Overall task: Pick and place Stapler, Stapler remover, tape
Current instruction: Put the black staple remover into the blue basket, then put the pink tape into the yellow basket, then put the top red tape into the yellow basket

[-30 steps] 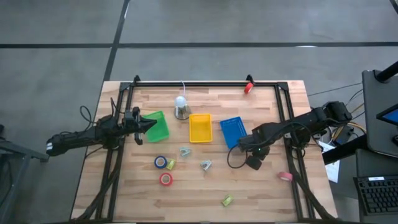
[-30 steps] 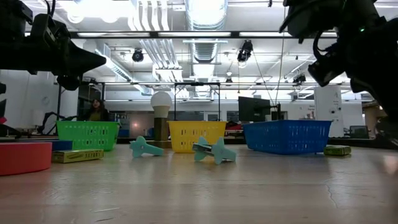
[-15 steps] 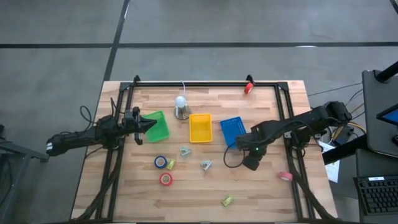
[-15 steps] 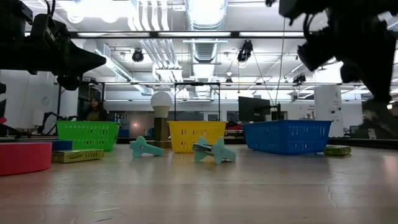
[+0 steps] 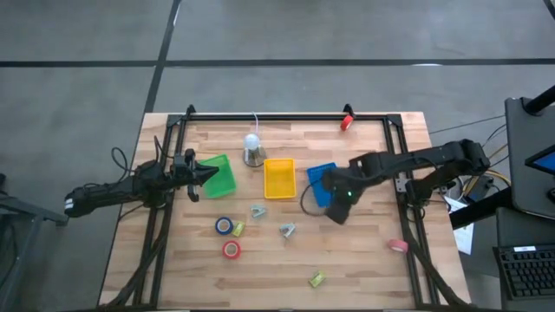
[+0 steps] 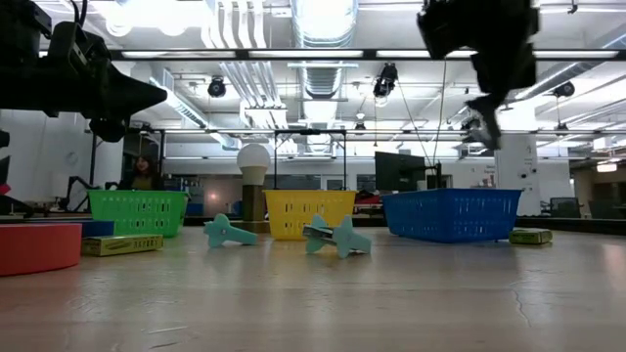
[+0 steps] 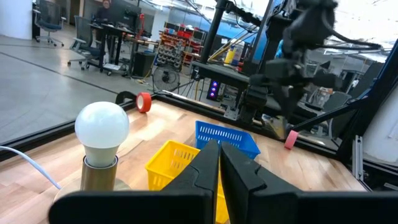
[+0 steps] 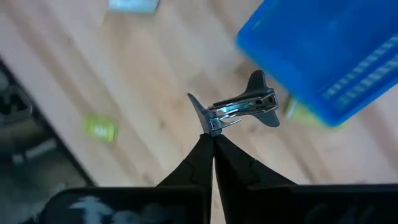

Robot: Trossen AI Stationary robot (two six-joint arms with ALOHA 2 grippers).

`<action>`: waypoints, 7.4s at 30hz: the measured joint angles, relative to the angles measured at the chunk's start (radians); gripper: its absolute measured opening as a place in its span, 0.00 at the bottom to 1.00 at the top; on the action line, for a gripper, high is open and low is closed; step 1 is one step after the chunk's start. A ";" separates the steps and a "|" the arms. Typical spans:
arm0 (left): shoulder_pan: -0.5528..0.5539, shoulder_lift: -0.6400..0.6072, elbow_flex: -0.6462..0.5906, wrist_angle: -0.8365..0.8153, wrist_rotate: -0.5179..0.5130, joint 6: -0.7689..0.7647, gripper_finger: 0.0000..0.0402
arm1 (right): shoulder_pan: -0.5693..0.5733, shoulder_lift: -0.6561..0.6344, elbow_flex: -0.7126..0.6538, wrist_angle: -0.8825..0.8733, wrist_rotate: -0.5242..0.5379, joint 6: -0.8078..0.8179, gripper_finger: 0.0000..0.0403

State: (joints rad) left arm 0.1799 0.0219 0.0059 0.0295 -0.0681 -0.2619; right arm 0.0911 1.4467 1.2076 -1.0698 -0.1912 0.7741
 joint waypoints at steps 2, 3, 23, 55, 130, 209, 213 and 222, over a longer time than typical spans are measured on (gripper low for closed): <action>0.000 0.000 0.000 0.000 0.000 0.000 0.05 | -0.043 0.000 -0.001 0.005 0.020 -0.012 0.02; 0.000 0.000 0.000 0.000 0.000 0.000 0.05 | -0.065 0.000 -0.005 0.013 0.029 -0.017 0.02; 0.000 0.000 0.000 0.000 0.000 0.000 0.05 | -0.453 0.002 -0.260 0.366 -0.078 -0.019 0.02; 0.000 0.000 0.000 0.000 0.000 0.000 0.05 | -0.476 0.041 -0.377 0.580 -0.098 0.090 0.19; 0.000 0.000 0.000 0.000 0.000 0.000 0.05 | 0.474 0.060 -0.439 -0.040 -0.338 0.111 0.66; 0.000 0.011 0.000 0.000 0.000 0.000 0.05 | -0.434 0.569 0.361 0.441 -0.218 0.028 0.29; 0.000 0.011 0.000 0.000 0.000 0.000 0.05 | -0.448 0.569 0.360 0.447 -0.217 0.032 0.32; 0.000 0.012 0.000 0.000 0.000 0.000 0.05 | -0.463 0.569 0.341 0.450 -0.216 0.079 0.43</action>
State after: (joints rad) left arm 0.1795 0.0338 0.0059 0.0292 -0.0685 -0.2619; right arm -0.3720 2.0159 1.5487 -0.6199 -0.4068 0.8532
